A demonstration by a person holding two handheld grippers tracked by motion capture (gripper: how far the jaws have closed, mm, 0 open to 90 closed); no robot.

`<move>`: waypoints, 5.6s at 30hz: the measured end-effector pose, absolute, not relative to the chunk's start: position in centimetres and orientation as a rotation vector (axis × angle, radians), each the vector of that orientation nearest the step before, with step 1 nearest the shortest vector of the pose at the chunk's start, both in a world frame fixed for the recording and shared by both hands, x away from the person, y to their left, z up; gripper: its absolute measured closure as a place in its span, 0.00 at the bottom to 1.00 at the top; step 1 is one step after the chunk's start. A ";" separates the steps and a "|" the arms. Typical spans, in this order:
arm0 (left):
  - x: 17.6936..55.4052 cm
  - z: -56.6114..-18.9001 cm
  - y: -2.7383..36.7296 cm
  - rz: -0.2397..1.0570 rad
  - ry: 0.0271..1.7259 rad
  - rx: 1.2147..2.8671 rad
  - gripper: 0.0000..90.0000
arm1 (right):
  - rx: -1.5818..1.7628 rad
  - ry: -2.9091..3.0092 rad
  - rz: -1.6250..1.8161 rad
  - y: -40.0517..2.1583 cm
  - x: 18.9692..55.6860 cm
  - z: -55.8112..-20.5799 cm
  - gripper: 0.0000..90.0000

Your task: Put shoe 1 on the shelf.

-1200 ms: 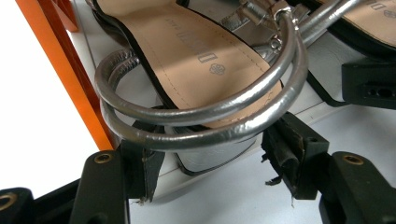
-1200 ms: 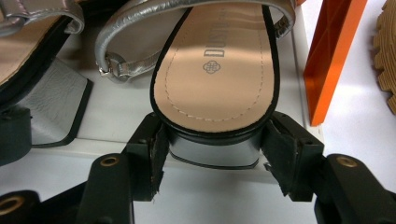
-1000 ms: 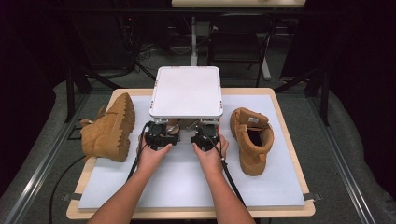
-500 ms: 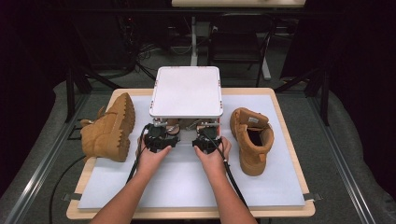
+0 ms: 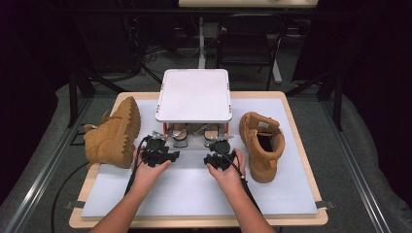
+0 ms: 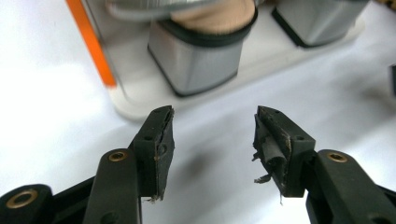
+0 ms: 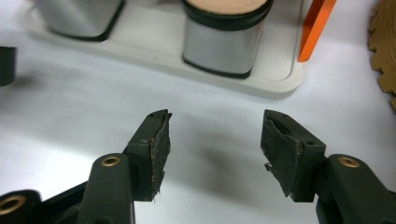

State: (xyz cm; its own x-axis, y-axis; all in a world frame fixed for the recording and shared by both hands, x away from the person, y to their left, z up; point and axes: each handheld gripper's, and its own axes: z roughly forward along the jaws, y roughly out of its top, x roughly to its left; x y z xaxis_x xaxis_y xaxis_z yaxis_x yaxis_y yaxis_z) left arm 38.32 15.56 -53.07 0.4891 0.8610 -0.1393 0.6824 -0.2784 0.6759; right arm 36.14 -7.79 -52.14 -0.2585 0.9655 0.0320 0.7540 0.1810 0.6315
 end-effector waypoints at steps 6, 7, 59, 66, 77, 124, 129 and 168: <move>36.3 -52.8 17.1 0.304 1.238 2.038 0.53 | 1.519 2.171 0.789 -9.1 33.9 -51.9 0.50; 36.1 -52.9 17.4 0.303 1.235 2.038 0.53 | 1.490 2.181 0.779 -9.3 33.4 -52.0 0.51; 30.6 -52.7 26.4 0.349 1.317 2.015 0.40 | 1.231 2.281 0.911 -14.4 27.3 -54.6 0.32; 30.6 -52.3 27.9 0.345 1.348 1.968 0.43 | 1.216 2.292 0.908 -14.4 27.3 -54.4 0.41; 30.7 -52.0 28.9 0.320 1.353 1.947 0.40 | 1.288 2.281 0.934 -15.0 27.4 -53.8 0.38; 33.9 -47.8 37.0 0.422 1.539 1.804 0.54 | 1.160 2.365 0.914 -14.0 27.0 -54.7 0.56; 35.2 -47.3 37.7 0.429 1.589 1.797 0.54 | 1.183 2.369 0.914 -14.0 27.1 -54.9 0.55; 39.6 -48.3 40.1 0.312 1.730 1.767 0.45 | 1.162 2.354 0.969 -13.9 26.8 -54.3 0.58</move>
State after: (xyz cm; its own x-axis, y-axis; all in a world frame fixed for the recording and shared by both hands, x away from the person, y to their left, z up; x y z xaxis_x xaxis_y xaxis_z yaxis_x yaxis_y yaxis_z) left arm 39.61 40.13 -48.27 0.1067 0.9597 -0.2600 0.8084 0.0685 0.5846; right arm 26.79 -13.93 -54.32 -0.6069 0.7948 -0.0038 0.5616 0.4322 0.7056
